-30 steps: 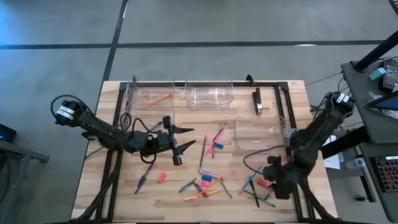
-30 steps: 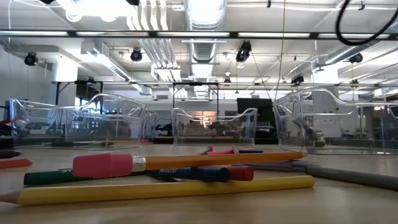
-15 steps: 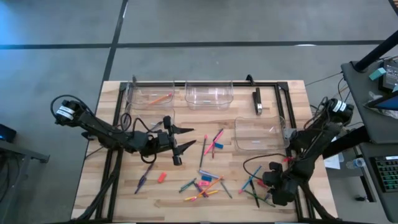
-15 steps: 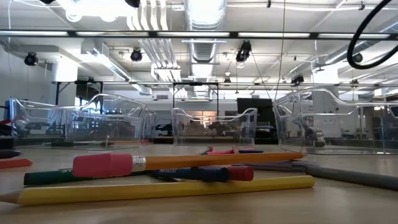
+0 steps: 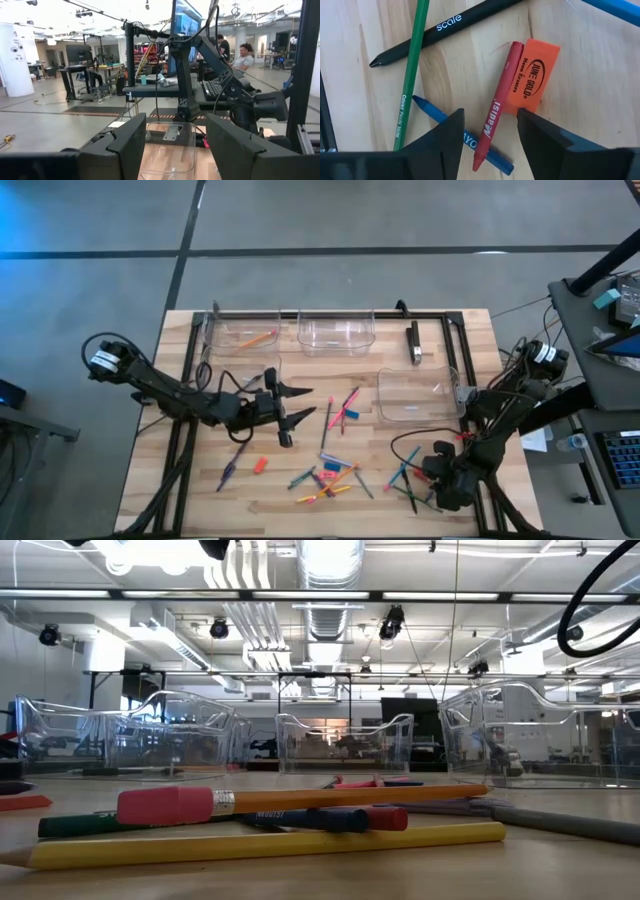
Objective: Sort crayons/erasers/pens/pencils in bins
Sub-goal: Put the red crayon into the bottom right transparent bin
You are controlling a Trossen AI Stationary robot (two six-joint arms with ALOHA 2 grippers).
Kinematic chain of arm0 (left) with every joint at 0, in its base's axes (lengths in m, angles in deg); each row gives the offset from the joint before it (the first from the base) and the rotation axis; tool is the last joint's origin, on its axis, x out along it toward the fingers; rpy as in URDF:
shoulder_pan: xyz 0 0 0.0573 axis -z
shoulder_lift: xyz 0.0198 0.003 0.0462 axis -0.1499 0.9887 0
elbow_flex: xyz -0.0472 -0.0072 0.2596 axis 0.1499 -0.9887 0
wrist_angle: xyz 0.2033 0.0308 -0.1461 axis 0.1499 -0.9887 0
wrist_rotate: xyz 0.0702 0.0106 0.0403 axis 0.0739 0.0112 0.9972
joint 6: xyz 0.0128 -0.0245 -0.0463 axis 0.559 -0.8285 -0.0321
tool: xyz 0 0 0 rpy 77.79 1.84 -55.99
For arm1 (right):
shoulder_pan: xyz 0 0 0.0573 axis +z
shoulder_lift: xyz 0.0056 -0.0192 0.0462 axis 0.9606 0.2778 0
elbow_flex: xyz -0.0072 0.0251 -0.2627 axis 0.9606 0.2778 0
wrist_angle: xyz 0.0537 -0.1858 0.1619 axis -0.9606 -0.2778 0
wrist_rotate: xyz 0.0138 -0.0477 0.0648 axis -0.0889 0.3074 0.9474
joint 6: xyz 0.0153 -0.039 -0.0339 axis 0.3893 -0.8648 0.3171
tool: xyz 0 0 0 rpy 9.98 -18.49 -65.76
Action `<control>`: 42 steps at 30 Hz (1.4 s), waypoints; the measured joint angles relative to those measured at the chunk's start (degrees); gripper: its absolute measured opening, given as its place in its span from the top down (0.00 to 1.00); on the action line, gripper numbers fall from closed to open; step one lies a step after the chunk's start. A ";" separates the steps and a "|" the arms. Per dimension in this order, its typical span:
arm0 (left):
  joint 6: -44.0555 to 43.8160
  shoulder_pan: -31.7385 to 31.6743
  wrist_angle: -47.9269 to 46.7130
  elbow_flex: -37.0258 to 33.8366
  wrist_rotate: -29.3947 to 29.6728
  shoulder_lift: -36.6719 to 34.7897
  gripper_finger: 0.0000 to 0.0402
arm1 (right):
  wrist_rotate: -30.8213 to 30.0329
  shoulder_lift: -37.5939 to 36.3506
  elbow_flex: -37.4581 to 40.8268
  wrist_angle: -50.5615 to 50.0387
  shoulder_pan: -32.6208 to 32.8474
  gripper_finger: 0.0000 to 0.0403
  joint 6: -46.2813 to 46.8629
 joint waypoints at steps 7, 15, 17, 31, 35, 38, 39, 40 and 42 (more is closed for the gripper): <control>0.01 0.04 0.08 0.07 0.01 0.00 0.53 | -0.44 0.42 0.02 -0.68 -0.02 0.69 -0.02; -1.04 0.04 0.08 0.04 0.01 0.00 0.53 | -0.59 0.42 0.07 -1.27 -0.02 0.76 0.02; -1.21 0.04 0.08 0.04 0.03 0.00 0.53 | -0.61 0.42 0.07 -1.44 -0.02 0.78 0.00; -1.23 0.00 0.08 0.03 0.05 0.00 0.53 | -0.09 -0.50 -1.62 -2.75 -0.09 0.92 -1.73; -1.07 0.00 0.10 0.02 0.05 0.00 0.53 | -2.57 -2.15 -5.85 -9.21 -0.19 0.92 -4.43; -0.82 0.00 0.10 0.02 0.05 0.00 0.53 | -6.90 -3.70 -10.06 -16.61 -0.44 0.92 -7.46; -0.82 0.00 0.12 0.02 0.09 0.00 0.53 | -9.03 -4.43 -11.59 -19.07 -0.68 0.92 -8.74; -0.82 0.00 0.12 0.02 0.08 0.00 0.53 | -11.62 -5.23 -13.11 -21.71 -1.00 0.92 -9.96; -0.82 0.00 0.12 0.02 0.09 0.00 0.53 | -17.78 -6.92 -15.76 -27.16 -1.70 0.92 -12.26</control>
